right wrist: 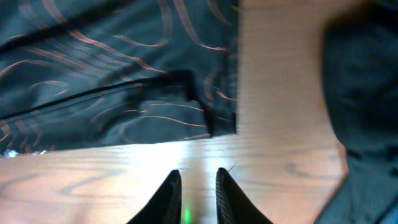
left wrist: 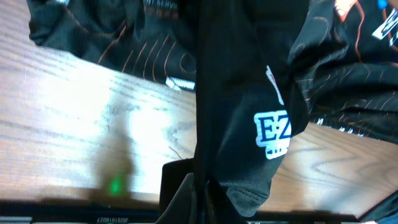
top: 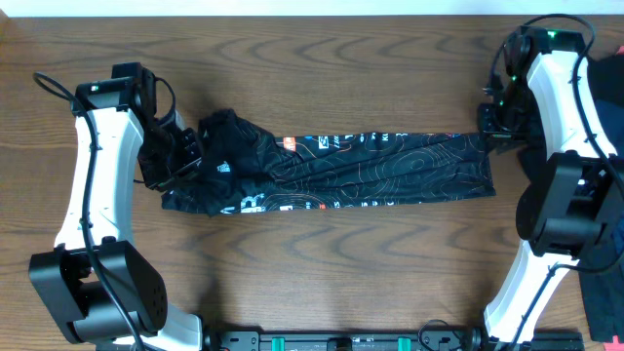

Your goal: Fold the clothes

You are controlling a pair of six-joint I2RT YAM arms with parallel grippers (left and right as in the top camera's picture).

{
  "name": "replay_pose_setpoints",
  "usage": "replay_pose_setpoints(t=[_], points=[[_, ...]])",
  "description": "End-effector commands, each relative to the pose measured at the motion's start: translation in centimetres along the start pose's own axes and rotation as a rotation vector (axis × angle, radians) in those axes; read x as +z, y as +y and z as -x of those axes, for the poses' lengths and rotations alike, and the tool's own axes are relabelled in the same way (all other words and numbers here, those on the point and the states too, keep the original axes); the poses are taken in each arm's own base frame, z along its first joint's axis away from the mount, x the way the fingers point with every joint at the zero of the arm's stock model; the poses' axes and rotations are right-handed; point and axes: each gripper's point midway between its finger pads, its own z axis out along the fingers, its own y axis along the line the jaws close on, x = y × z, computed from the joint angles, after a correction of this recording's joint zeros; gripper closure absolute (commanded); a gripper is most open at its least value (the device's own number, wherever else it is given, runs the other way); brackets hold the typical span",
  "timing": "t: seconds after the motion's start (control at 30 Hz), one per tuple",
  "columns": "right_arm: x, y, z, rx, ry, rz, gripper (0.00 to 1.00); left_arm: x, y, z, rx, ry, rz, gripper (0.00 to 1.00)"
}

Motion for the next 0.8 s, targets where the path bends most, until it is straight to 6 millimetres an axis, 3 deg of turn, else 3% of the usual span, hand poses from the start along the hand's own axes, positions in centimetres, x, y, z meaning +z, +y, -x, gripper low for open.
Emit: replay_pose_setpoints(t=[0.0,0.17,0.4,0.6,0.77], points=[[0.2,3.3,0.0,-0.146,-0.006,0.104,0.84,-0.2,0.4,0.0,0.006,-0.009,0.01,0.94],[2.1,4.6,0.7,-0.198,-0.026,0.092,0.85,-0.2,-0.8,1.4,-0.017,-0.06,-0.051,0.94],[7.1,4.8,0.9,-0.156,-0.031,0.091,0.85,0.1,-4.0,3.1,-0.005,-0.113,-0.164,0.94],[10.1,4.7,-0.2,-0.154,-0.008,0.092,0.85,2.6,-9.1,4.4,0.074,-0.149,-0.201,0.94],[10.4,4.6,-0.5,-0.153,0.001,0.092,0.85,5.1,-13.7,4.3,0.168,-0.162,-0.228,0.94]])
